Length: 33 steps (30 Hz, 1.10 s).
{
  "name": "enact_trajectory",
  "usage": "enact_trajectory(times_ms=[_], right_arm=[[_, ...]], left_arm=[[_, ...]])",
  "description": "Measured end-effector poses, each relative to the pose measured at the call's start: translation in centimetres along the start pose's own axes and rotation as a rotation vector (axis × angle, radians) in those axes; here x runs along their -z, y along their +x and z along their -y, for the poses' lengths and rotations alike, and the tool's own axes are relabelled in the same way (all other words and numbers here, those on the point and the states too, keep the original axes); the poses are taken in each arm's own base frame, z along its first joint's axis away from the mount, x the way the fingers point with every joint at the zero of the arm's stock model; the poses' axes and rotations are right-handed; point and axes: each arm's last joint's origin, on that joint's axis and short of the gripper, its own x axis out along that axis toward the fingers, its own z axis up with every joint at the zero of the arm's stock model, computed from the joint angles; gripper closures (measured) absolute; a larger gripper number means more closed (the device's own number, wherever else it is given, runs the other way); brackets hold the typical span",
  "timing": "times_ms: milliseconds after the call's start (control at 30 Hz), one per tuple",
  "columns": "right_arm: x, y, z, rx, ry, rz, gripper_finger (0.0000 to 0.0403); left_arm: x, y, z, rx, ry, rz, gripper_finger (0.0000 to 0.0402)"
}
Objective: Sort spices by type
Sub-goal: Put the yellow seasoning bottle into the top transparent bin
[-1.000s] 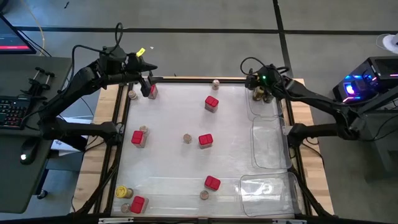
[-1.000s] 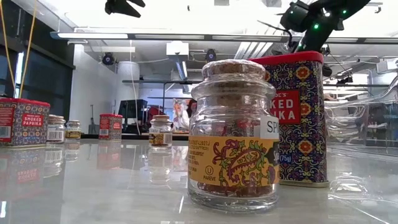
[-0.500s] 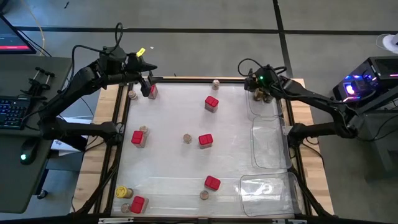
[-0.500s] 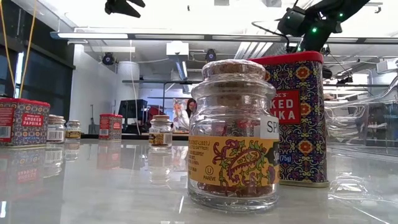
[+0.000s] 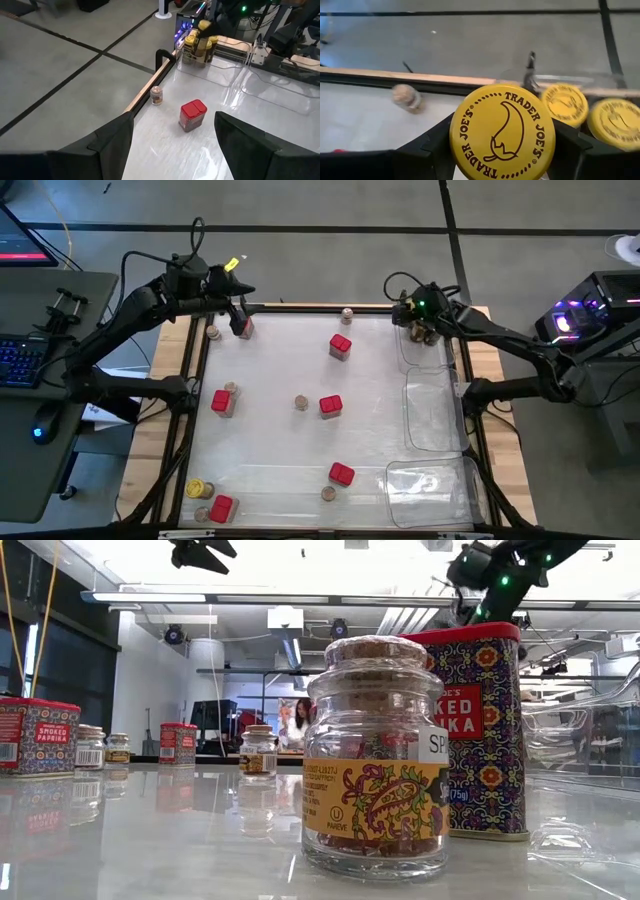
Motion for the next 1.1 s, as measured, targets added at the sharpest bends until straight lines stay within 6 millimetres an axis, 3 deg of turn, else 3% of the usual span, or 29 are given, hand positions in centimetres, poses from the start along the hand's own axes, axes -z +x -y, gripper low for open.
enact_trajectory(times_ms=[200,500,633,800,1100], right_arm=[[-1.7,-3.9,-0.4,-0.04,-0.078,-0.013,0.0183],[3.1,-7.2,2.6,0.092,-0.118,-0.241,0.0183],[4.1,-6.6,3.6,0.18,-0.09,-0.219,0.0183],[4.6,-4.4,4.1,0.267,-0.085,-0.26,0.0183],[4.0,-2.1,4.1,0.353,-0.118,-0.225,0.0183]], left_arm=[[0.0,-0.1,0.0,0.001,0.026,0.002,0.0136],[0.0,0.0,0.0,0.001,0.056,0.005,0.0136],[-0.1,0.0,0.0,0.001,0.057,0.006,0.0136],[0.0,0.0,0.0,0.001,0.05,0.005,0.0136],[0.0,0.0,0.0,0.001,0.035,-0.004,0.0136]])
